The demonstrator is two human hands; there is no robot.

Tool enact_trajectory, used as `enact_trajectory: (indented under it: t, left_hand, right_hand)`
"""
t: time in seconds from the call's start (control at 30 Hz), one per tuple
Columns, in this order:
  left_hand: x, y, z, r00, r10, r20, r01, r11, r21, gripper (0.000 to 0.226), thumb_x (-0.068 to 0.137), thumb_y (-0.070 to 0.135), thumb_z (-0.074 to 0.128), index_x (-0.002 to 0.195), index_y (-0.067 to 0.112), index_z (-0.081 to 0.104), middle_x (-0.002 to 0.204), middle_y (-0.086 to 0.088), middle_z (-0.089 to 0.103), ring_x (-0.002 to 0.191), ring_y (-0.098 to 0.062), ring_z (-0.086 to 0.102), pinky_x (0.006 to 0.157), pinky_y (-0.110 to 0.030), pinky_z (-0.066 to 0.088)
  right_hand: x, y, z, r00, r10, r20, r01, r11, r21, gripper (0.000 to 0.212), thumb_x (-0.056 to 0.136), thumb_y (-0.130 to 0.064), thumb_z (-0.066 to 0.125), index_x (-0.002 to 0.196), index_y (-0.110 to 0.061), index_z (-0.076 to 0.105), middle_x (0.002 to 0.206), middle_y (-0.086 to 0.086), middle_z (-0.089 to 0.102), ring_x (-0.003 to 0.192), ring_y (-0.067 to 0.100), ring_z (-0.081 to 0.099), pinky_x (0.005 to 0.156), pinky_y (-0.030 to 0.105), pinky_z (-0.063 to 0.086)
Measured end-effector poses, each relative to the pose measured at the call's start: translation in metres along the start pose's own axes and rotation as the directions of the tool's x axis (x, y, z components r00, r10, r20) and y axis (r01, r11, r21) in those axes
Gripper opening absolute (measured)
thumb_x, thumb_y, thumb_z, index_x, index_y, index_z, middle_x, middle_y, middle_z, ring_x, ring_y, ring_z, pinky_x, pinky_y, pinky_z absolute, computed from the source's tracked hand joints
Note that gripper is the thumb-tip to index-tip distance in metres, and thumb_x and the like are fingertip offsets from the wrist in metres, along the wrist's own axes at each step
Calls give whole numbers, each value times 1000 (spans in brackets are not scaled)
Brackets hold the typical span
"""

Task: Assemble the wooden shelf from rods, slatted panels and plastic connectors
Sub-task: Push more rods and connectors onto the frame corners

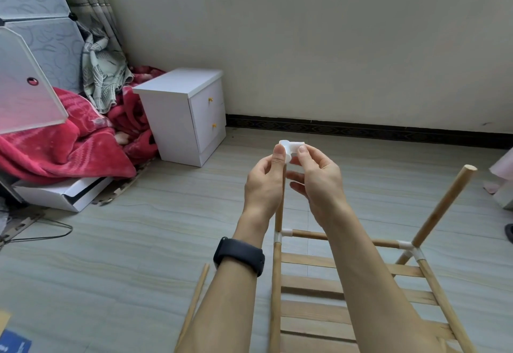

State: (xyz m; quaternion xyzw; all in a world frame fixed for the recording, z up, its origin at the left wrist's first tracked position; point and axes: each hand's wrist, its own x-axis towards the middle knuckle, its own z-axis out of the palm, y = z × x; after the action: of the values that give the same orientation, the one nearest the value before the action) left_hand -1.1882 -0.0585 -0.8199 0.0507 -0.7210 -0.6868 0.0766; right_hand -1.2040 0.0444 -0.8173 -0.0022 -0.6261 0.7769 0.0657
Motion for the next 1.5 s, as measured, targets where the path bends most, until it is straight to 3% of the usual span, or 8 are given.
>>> enact_trajectory:
  t: [0.23,0.4,0.57,0.73,0.93,1.1,1.23,1.5]
  left_hand:
    - [-19,13,-27,999,1,52,-8,992,124,24,101,48,52,115,32,62,113,12,66,112,-10,62,81,-24,49]
    - [-51,56,-56,998,40,55,-50,979,196,23,104,36,52,115,24,67,112,5,70,105,-17,66,84,-30,52]
    - [-114,92,-66,947,89,310,-205,908,364,23,103,39,54,115,26,68,108,9,72,97,-3,67,73,-21,45]
    - [-182,82,-80,820,-25,572,-308,822,479,37,98,54,54,125,31,65,117,15,68,107,1,62,91,-22,49]
    - [-210,56,-82,845,-43,532,-184,912,367,22,102,27,54,117,20,69,110,1,74,103,-12,68,92,-33,54]
    - [-194,69,-81,894,-50,445,-156,897,415,36,81,43,53,106,22,68,112,-7,70,103,-27,67,81,-38,55]
    - [-175,72,-76,877,-128,464,-126,869,479,28,103,34,48,121,17,60,120,-16,64,106,-38,66,95,-55,52]
    - [-153,68,-59,869,-162,467,-89,878,470,28,106,27,42,129,12,48,119,-20,64,104,-37,69,93,-53,54]
  right_hand:
    - [-19,-14,-28,989,-135,-59,123,977,-175,19,102,-27,58,121,-30,60,103,-3,74,74,18,76,64,26,55]
    - [-43,-22,-64,996,90,-18,-88,892,-443,11,103,-29,55,110,-24,62,107,1,73,73,12,74,69,30,55]
    - [-117,19,-93,934,209,290,199,370,-907,38,96,-52,57,126,-28,58,113,-10,66,94,2,62,78,23,53]
    - [-218,103,-128,743,586,322,285,159,-945,99,57,-100,51,143,-54,35,163,-10,20,149,22,21,119,52,28]
    - [-255,159,-147,841,315,439,471,-31,-881,89,92,-59,56,148,-62,-13,169,-1,-13,155,28,-12,123,49,1]
    - [-225,169,-135,863,279,421,454,-62,-889,89,96,-51,57,150,-59,-13,170,1,-8,155,30,-8,120,47,-1]
    - [-195,172,-125,874,307,378,413,-56,-909,84,98,-57,51,149,-60,-16,170,-2,-11,155,29,-11,121,50,-3]
    - [-168,175,-120,878,319,357,392,-48,-919,87,99,-53,53,146,-63,-18,169,-4,-15,155,27,-14,119,50,-7]
